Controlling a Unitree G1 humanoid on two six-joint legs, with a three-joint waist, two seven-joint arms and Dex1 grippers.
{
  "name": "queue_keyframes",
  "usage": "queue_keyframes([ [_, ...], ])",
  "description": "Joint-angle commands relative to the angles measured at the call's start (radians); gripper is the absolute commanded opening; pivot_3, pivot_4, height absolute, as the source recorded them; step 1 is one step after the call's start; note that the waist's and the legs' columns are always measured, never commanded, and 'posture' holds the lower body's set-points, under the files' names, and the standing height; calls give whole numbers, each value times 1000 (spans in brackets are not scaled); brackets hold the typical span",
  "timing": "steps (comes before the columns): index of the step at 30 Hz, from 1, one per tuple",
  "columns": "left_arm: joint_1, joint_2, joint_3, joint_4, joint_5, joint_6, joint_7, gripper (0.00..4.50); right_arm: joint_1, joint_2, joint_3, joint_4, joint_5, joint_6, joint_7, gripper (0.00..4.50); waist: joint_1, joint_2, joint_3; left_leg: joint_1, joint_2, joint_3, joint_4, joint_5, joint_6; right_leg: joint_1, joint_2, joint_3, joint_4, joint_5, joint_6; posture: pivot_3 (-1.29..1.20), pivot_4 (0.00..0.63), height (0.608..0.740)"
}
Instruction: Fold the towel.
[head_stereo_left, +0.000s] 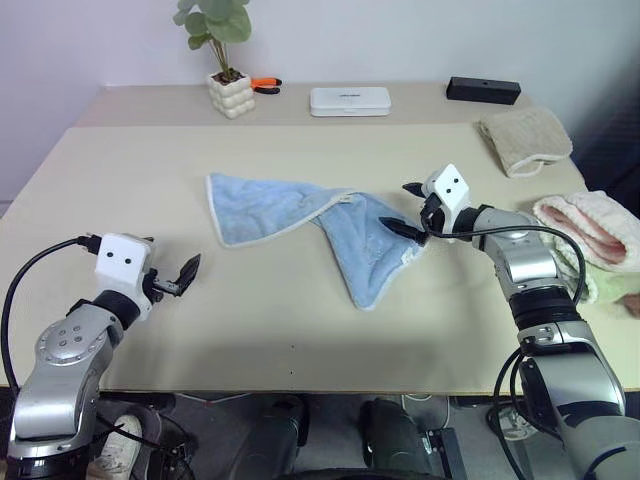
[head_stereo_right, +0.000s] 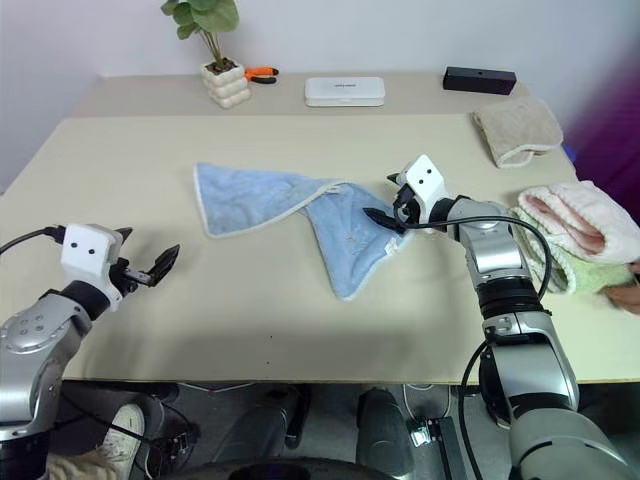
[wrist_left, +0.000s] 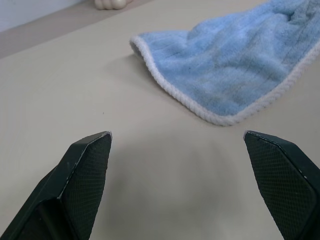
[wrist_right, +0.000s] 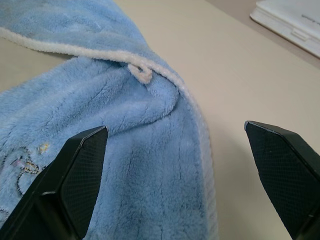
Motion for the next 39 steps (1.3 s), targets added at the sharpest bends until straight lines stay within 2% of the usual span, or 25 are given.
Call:
queue_keyframes([
  [1, -19, 13, 8, -1, 6, -18, -5, 4324, 8, -11, -27, -17, 0, -30, -10, 4500, -4, 0, 0, 0, 1, 1, 0, 0, 0, 0, 0, 1, 0, 0, 0, 0, 150, 740],
  [15, -52, 5, -25, 4, -3, -37, -38, 4324, 52, -10, -35, -78, 27, -2, -11, 4500, -7, 0, 0, 2, 2, 9, 0, 0, 1, -2, 2, 9, 0, 0, 0, 0, 150, 740],
  [20, -114, 57, -173, -4, 18, -41, -153, 4324, 101, -2, -42, -197, 82, 82, 14, 4500, -5, 0, 0, 2, 2, 10, 0, 0, 1, -2, 2, 9, 0, 0, 0, 0, 150, 740],
  [22, -152, 83, -231, 34, 67, -61, -168, 4324, 124, 8, -39, -249, 77, 105, -13, 4500, -6, 0, 0, 2, 2, 10, 0, -1, 1, -2, 2, 10, 0, 0, 0, 0, 150, 740],
  [29, -378, 99, -405, 360, 239, -160, -178, 4324, 190, 30, -41, -410, 84, 193, -81, 4500, -7, 0, 0, 2, 3, 12, -1, -1, 1, -3, 2, 11, 1, 0, 0, 0, 150, 740],
  [35, -465, 113, -445, 552, 311, -234, -208, 4324, 247, 25, -66, -517, 87, 257, -133, 4500, -7, 0, 0, 2, 3, 14, -1, -1, 2, -5, 2, 12, 1, 0, 1, 0, 150, 740],
  [39, -470, 128, -439, 612, 316, -238, -220, 4324, 244, 23, -68, -525, 82, 263, -150, 4500, -11, 0, 0, 2, 4, 15, 0, -1, 2, -5, 2, 12, 1, 0, 1, 0, 150, 740],
])
